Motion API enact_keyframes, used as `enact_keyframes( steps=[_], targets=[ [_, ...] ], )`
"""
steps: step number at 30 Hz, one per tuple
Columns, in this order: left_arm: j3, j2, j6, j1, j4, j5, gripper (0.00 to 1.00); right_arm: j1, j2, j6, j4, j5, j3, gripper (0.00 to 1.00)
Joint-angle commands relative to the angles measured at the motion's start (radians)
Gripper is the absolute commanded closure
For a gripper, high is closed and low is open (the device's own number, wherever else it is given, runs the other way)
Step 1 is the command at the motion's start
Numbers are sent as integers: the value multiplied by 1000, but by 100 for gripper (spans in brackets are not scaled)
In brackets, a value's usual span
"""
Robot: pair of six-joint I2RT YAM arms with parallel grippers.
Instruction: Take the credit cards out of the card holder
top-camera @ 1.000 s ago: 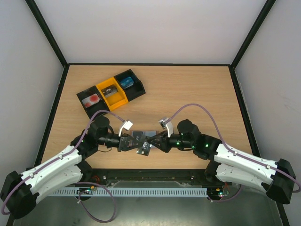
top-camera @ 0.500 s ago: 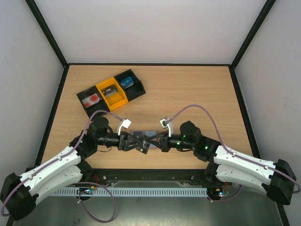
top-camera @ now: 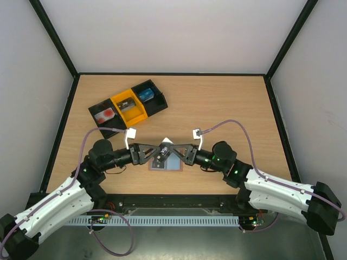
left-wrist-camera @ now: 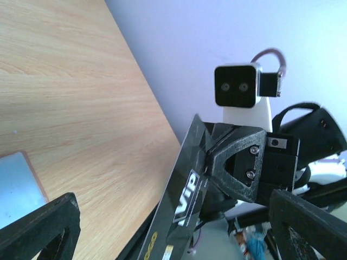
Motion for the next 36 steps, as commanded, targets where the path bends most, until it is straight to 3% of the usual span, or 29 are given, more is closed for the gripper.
enact_keyframes(
  steps=[1, 14, 18, 26, 36],
  targets=[
    [-62, -53, -126, 0, 121, -82, 4, -3, 16, 151, 230, 113, -46, 98],
    [-112, -24, -300, -2, 318, -175, 15, -3, 152, 428, 550, 273, -120, 98],
    [-118, 18, -340, -2, 371, -181, 21, -2, 167, 445, 555, 303, -111, 98],
    [-118, 72, -367, -2, 428, -195, 47, -1, 193, 468, 513, 334, -95, 98],
    [-122, 149, -384, -2, 496, -176, 59, 5, 268, 517, 616, 324, -116, 98]
  ],
)
